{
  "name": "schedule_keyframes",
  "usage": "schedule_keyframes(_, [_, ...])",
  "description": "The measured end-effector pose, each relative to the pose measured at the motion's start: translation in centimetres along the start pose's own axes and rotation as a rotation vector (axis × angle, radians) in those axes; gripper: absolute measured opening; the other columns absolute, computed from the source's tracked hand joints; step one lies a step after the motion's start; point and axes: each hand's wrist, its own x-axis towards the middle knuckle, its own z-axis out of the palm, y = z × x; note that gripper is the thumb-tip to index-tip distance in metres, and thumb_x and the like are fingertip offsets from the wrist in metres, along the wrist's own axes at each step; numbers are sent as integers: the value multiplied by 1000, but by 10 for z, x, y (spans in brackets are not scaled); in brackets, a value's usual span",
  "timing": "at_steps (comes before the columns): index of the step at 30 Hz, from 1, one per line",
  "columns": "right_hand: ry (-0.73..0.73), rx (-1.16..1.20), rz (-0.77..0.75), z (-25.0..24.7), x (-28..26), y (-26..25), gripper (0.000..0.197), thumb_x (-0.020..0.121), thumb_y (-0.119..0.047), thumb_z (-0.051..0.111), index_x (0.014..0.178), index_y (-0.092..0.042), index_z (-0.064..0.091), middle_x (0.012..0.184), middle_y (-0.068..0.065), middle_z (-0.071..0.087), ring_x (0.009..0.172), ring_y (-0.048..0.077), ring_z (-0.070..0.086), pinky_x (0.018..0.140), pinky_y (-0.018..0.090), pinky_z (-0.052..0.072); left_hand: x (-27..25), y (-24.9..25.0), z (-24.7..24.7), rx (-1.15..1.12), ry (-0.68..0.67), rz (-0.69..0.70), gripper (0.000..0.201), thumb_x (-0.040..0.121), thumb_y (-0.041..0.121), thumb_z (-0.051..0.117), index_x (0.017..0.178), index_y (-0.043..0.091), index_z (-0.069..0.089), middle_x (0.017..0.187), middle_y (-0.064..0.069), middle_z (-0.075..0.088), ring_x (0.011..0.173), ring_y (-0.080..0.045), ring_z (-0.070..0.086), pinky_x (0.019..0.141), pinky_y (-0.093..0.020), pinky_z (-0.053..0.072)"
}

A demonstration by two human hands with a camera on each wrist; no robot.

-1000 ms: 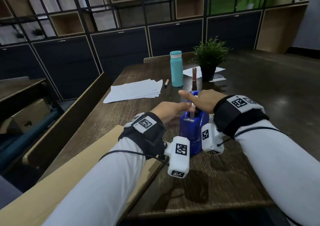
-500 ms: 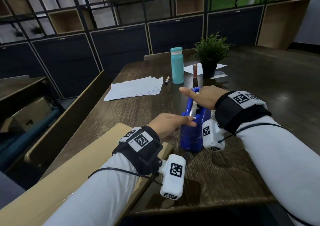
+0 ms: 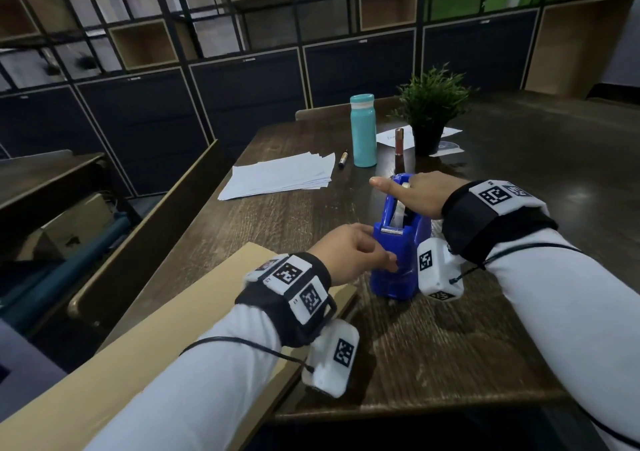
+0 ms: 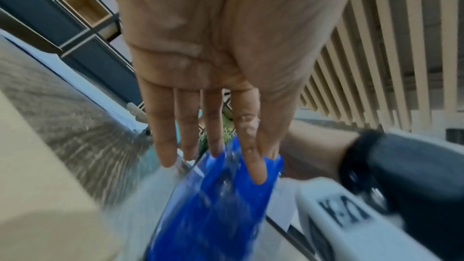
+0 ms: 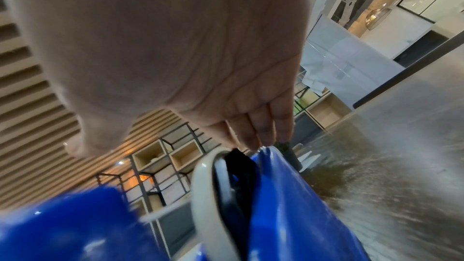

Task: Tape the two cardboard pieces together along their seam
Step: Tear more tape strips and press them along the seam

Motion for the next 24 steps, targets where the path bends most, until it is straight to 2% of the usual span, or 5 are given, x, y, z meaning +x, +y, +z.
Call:
schedule_keyframes(4, [71, 38, -39, -3, -8, -2, 99, 79, -81, 23, 148, -11, 27, 151, 16, 34, 133, 29, 42, 106, 42, 37, -15, -4, -34, 82, 37, 59, 20, 93, 36, 56, 97, 25, 73, 134, 12, 55, 99, 2, 55, 98, -33, 43])
schedule_keyframes(10, [212, 94, -413, -19, -41, -54, 29, 96, -35, 51, 119, -20, 59, 121, -1, 58, 112, 16, 54, 92, 28, 40, -38, -34, -78, 1, 217, 112, 12, 88, 26, 65, 95, 30, 73, 131, 11, 56, 123, -6, 51, 110, -45, 37])
schedule_keyframes(15, [52, 301, -514, 3, -36, -91, 19, 90, -33, 61, 103, -21, 67, 97, -9, 64, 92, 7, 59, 77, 21, 46, -54, -49, -88, 11, 289, 140, 17, 87, 18, 67, 92, 33, 71, 123, 18, 57, 121, -6, 50, 110, -44, 37])
schedule_keyframes(20, [184, 437, -535, 22, -28, -114, 7, 87, -20, 64, 87, -16, 69, 87, -5, 69, 73, 3, 57, 62, 13, 43, -68, -65, -97, 16, 339, 93, 14, 87, 19, 67, 100, 23, 73, 131, 12, 56, 122, -7, 50, 107, -42, 41])
schedule_keyframes(24, [223, 404, -569, 31, -26, -131, 6, 87, -21, 64, 82, -17, 67, 83, -5, 66, 75, 10, 58, 66, 22, 46, -75, -79, -104, -20, 376, 53, 23, 90, 16, 64, 93, 38, 67, 124, 8, 62, 119, -9, 54, 108, -44, 39])
